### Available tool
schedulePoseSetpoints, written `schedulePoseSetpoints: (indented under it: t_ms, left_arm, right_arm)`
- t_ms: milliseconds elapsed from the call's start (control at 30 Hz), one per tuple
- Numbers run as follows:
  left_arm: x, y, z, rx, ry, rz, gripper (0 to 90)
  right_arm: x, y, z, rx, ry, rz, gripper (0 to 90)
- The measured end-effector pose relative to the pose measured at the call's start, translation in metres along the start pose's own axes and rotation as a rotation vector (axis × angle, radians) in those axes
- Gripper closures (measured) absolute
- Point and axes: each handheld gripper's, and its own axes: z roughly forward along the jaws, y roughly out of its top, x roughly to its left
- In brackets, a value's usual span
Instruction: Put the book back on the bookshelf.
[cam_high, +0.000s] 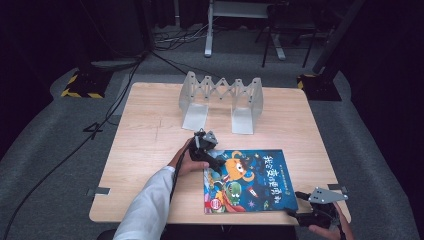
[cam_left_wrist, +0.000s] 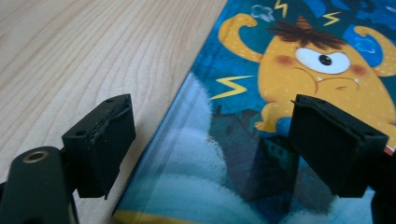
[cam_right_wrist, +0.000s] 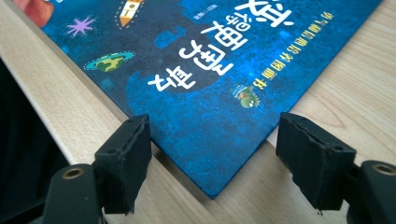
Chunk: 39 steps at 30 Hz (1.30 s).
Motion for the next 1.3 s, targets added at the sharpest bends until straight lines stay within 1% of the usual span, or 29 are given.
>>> schedulePoseSetpoints:
  t_ms: [33,100,133,167,200,267,300,333,467,500,567,633,667,700,733,767,800,833,900,967,1000,1033,1067,1100,1133,1200,1233,1267,1300]
  left_arm:
    - [-0.002,0.0,0.0,0.008,-0.018,0.017,15.3]
    - [-0.005,-0.001,-0.001,0.016,-0.017,0.018,15.2]
    - [-0.006,-0.002,-0.003,0.023,-0.018,0.021,15.2]
    - [-0.006,-0.002,-0.003,0.023,-0.018,0.021,15.2]
    - [-0.006,-0.005,-0.007,0.024,-0.018,0.024,15.2]
    - [-0.007,-0.008,-0.008,0.022,-0.016,0.022,15.2]
    - [-0.009,-0.012,-0.012,0.024,-0.013,0.019,15.2]
    - [-0.009,-0.012,-0.012,0.024,-0.013,0.019,15.1]
    - [-0.013,-0.023,-0.024,0.034,-0.013,0.021,15.1]
    - [-0.015,-0.029,-0.029,0.039,-0.01,0.015,15.1]
    - [-0.016,-0.031,-0.031,0.042,-0.008,0.008,15.1]
    - [-0.02,-0.038,-0.039,0.054,-0.007,0.014,15.1]
    - [-0.022,-0.042,-0.043,0.059,-0.007,0.018,15.1]
    - [-0.024,-0.046,-0.047,0.06,-0.006,0.012,15.1]
    - [-0.026,-0.049,-0.05,0.06,0.0,0.009,15.1]
    - [-0.029,-0.055,-0.055,0.055,0.006,0.011,15.1]
    - [-0.031,-0.059,-0.058,0.056,0.002,0.009,15.1]
    - [-0.033,-0.065,-0.063,0.055,0.007,0.009,15.1]
    - [-0.037,-0.073,-0.069,0.046,0.008,0.002,15.1]
    - [-0.042,-0.08,-0.075,0.042,0.016,-0.006,15.1]
    - [-0.048,-0.089,-0.081,0.036,0.019,-0.01,14.9]
    - [-0.048,-0.089,-0.081,0.036,0.019,-0.01,15.0]
    - [-0.05,-0.092,-0.084,0.034,0.021,-0.012,15.0]
    - [-0.052,-0.096,-0.086,0.029,0.023,-0.014,15.0]
    - [-0.055,-0.099,-0.088,0.024,0.026,-0.016,15.0]
    - [-0.062,-0.107,-0.095,0.026,0.028,-0.017,15.0]
    - [-0.062,-0.107,-0.095,0.026,0.028,-0.017,15.0]
    - [-0.065,-0.111,-0.098,0.027,0.026,-0.015,15.0]
    - [-0.065,-0.111,-0.098,0.027,0.026,-0.015,15.0]
  right_arm:
    - [-0.001,0.0,0.0,-0.002,-0.008,0.006,27.7]
    - [-0.003,0.0,0.001,-0.006,-0.027,0.024,29.3]
    - [-0.004,0.002,0.001,0.001,-0.044,0.035,28.7]
    - [-0.004,0.002,0.001,0.001,-0.044,0.035,28.7]
    - [-0.006,0.003,0.002,0.006,-0.059,0.048,28.6]
    - [-0.008,0.004,0.003,0.006,-0.072,0.055,28.9]
    - [-0.009,0.005,0.004,0.004,-0.079,0.061,29.6]
    - [-0.009,0.005,0.004,0.004,-0.079,0.061,29.6]
    - [-0.015,0.011,0.009,0.005,-0.095,0.077,32.9]
    - [-0.016,0.014,0.012,0.006,-0.101,0.08,34.0]
    - [-0.018,0.016,0.015,0.01,-0.106,0.082,34.1]
    - [-0.02,0.021,0.019,0.012,-0.113,0.083,35.0]
    - [-0.019,0.024,0.023,0.014,-0.116,0.077,35.2]
    - [-0.018,0.027,0.026,0.015,-0.111,0.071,35.9]
    - [-0.016,0.03,0.029,0.017,-0.112,0.062,33.0]
    - [-0.016,0.033,0.032,0.023,-0.116,0.055,32.6]
    - [-0.015,0.037,0.035,0.028,-0.127,0.053,32.9]
    - [-0.016,0.04,0.037,0.03,-0.132,0.053,33.1]
    - [-0.017,0.048,0.045,0.036,-0.132,0.037,33.6]
    - [-0.017,0.05,0.047,0.038,-0.127,0.03,33.7]
    - [-0.017,0.056,0.053,0.035,-0.106,0.018,44.6]
    - [-0.017,0.056,0.053,0.035,-0.106,0.018,44.6]
    - [-0.017,0.059,0.055,0.033,-0.104,0.014,44.7]
    - [-0.016,0.061,0.058,0.033,-0.116,0.006,41.4]
    - [-0.016,0.064,0.06,0.036,-0.128,0.003,40.5]
    - [-0.017,0.07,0.068,0.03,-0.137,0.016,41.2]
    - [-0.018,0.073,0.071,0.028,-0.141,0.015,41.4]
    - [-0.019,0.075,0.073,0.028,-0.14,0.015,41.5]
    - [-0.019,0.075,0.073,0.028,-0.14,0.015,41.5]
